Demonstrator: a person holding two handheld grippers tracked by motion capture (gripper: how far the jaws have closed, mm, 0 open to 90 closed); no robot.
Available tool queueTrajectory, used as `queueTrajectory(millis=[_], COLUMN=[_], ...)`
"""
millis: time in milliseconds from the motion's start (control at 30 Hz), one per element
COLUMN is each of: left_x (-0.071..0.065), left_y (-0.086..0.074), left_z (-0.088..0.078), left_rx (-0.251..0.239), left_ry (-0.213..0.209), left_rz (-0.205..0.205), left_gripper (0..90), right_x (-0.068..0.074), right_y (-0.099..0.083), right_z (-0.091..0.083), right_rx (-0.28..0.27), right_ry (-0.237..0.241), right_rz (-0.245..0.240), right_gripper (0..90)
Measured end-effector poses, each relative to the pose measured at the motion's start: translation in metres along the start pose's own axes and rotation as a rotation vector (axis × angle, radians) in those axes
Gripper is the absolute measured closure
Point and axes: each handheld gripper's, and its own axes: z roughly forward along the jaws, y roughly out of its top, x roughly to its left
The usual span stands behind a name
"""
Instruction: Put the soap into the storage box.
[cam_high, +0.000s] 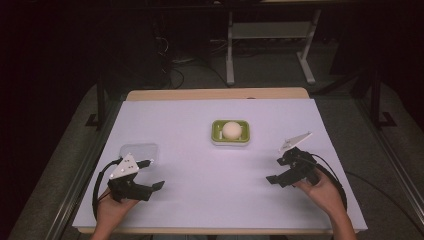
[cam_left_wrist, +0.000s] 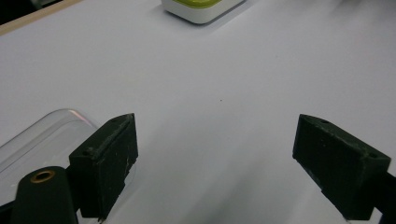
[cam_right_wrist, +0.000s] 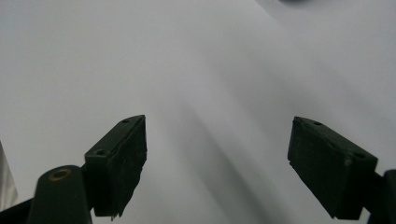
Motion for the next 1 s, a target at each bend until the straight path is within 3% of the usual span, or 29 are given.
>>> queueTrajectory(millis=[533, 767, 1000], left_x=[-0.001, -0.002, -0.001], left_y=[0.001, -0.001, -0.003], left_z=[0.004, 0.003, 0.004], left_rx=[0.012, 0.014, 0.032], left_ry=[-0.005, -0.006, -0.004], left_rz=[0.017, 0.016, 0.015], left_gripper=[13.7, 13.7, 13.7], right_x=[0.012, 0.020, 0.030], right_y=[-0.031, -0.044, -0.050], right_z=[-0.006, -0.014, -0.014], right_rx=[-0.018, -0.053, -0.056], right_ry=[0.003, -0.008, -0.018], right_rz=[0.024, 0.036, 0.021], right_gripper=[18.6, 18.8, 18.8])
